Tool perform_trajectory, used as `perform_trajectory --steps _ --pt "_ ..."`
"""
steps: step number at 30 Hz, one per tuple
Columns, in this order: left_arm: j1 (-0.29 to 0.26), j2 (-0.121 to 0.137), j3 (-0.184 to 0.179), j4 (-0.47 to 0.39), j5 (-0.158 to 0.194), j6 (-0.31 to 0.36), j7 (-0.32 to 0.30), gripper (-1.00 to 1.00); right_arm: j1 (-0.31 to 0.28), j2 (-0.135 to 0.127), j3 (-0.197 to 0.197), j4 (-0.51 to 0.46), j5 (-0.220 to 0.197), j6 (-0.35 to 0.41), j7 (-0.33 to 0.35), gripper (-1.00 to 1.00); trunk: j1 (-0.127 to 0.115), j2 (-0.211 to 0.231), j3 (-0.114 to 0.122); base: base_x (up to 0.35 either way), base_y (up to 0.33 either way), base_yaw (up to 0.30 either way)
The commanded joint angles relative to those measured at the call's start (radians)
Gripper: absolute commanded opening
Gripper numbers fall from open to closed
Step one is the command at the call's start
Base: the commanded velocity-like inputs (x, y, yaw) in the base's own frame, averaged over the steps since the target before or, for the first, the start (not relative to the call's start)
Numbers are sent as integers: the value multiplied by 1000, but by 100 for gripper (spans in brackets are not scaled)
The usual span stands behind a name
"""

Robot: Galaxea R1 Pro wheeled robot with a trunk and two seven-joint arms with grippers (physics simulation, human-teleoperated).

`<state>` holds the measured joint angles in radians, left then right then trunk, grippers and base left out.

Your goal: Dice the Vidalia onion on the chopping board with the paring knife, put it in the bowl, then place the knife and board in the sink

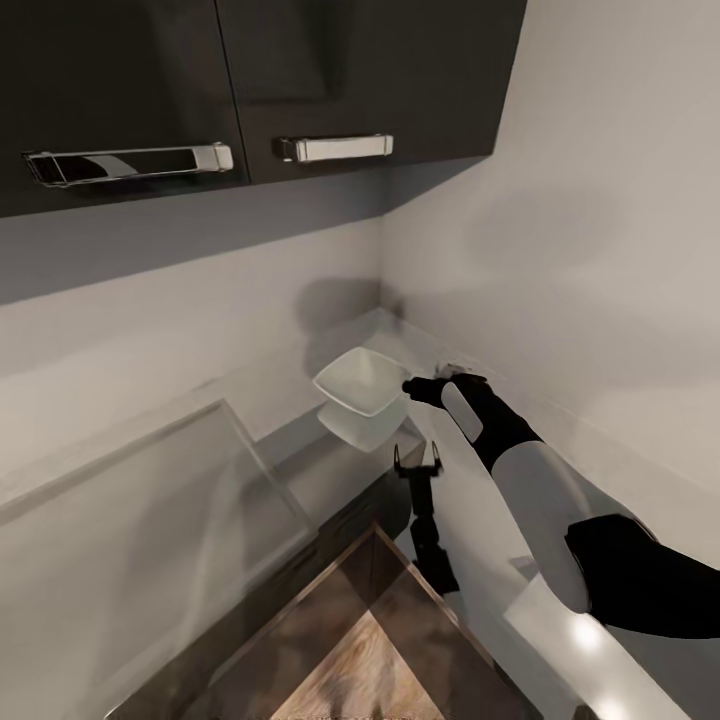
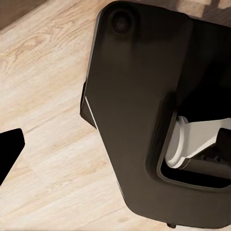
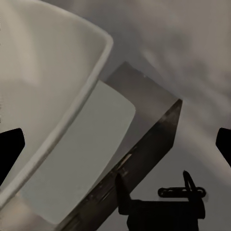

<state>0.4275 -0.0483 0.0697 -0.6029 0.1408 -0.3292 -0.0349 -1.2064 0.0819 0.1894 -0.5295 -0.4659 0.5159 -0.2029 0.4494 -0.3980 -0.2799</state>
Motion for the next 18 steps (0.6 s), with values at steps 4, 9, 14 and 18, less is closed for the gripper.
perform_trajectory --steps 4,9,14,18 --pt "0 -1 3 -2 7 0 -4 100 -1 -1 6 -2 -51 3 2 100 1 -2 -8 0 0 0" --pt "0 -1 3 -2 7 1 -4 100 -1 -3 6 -1 -68 3 83 100 1 -2 -17 0 0 0" --pt "0 -2 3 -2 7 1 -4 100 -1 -15 5 -1 -71 3 115 100 1 -2 -25 0 0 0" --pt "0 -2 2 -1 7 1 -4 100 -1 -22 5 -1 -73 3 122 100 1 -2 -31 0 0 0"
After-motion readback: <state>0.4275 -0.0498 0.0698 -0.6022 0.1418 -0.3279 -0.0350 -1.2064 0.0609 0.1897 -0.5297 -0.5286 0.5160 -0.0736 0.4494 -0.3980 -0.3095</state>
